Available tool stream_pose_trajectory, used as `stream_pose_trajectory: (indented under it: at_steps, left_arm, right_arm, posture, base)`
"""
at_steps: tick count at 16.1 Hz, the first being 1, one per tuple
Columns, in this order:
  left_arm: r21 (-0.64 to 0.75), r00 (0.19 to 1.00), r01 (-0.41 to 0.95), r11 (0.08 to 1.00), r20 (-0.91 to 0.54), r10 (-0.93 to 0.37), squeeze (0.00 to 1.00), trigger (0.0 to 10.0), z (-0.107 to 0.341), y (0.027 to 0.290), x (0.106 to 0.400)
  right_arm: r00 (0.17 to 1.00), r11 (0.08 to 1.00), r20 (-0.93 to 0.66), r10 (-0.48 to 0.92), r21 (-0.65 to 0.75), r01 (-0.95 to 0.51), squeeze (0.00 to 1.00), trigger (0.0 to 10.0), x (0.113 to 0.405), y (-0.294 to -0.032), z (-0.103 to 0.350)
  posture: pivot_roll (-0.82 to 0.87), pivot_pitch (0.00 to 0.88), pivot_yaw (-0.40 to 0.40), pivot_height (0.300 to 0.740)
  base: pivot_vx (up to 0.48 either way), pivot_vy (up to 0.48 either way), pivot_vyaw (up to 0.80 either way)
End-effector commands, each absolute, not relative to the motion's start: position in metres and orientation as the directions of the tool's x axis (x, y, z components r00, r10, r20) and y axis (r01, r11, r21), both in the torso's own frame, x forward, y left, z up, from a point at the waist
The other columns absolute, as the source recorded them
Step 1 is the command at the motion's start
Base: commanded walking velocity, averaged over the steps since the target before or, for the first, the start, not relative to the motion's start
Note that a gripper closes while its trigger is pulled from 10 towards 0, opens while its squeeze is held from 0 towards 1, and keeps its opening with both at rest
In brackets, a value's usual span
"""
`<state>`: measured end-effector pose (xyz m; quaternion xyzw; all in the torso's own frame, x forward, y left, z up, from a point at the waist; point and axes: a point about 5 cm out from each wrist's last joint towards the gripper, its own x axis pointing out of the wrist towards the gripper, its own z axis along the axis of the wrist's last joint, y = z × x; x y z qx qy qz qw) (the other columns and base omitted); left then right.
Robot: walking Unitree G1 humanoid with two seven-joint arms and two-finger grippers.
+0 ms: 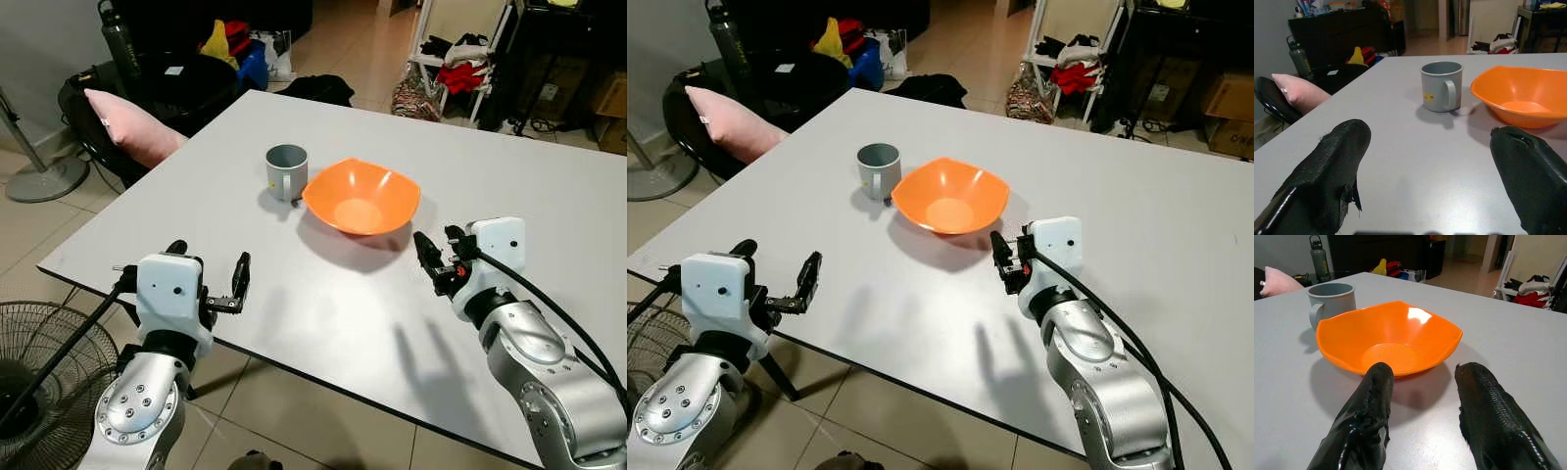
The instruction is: Setting the table
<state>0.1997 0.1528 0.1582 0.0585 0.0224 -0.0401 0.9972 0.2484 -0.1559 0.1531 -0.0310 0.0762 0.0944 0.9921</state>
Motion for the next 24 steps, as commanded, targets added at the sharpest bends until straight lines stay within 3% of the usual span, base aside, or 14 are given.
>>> stream_pose_trajectory:
  at_steps: [1,15,24]
  left_arm:
    - [0.127,0.996,0.075,0.989,-0.056,-0.069,0.0,10.0,0.1564,0.1532,0.1998]
    - [0.137,0.994,0.098,0.986,-0.056,-0.091,0.0,10.0,0.1565,0.1547,0.2042]
    - [0.153,0.993,0.112,0.982,-0.042,-0.107,0.0,10.0,0.1609,0.153,0.2026]
  right_arm:
    - [0.972,0.981,-0.149,0.181,-0.05,-0.19,0.0,10.0,0.2459,-0.156,0.1539]
    - [0.972,0.989,-0.188,0.14,-0.03,-0.148,0.0,10.0,0.2403,-0.1604,0.1484]
    - [0.961,0.974,-0.162,0.223,-0.002,-0.226,0.0,10.0,0.2391,-0.1523,0.1522]
  posture:
    - [-0.01,0.0,0.047,0.74]
    - [-0.02,0.0,0.07,0.74]
    - [-0.01,0.0,0.064,0.74]
  base:
    - [0.0,0.0,0.0]
    - [-0.288,0.0,0.0]
    - [-0.215,0.0,0.06]
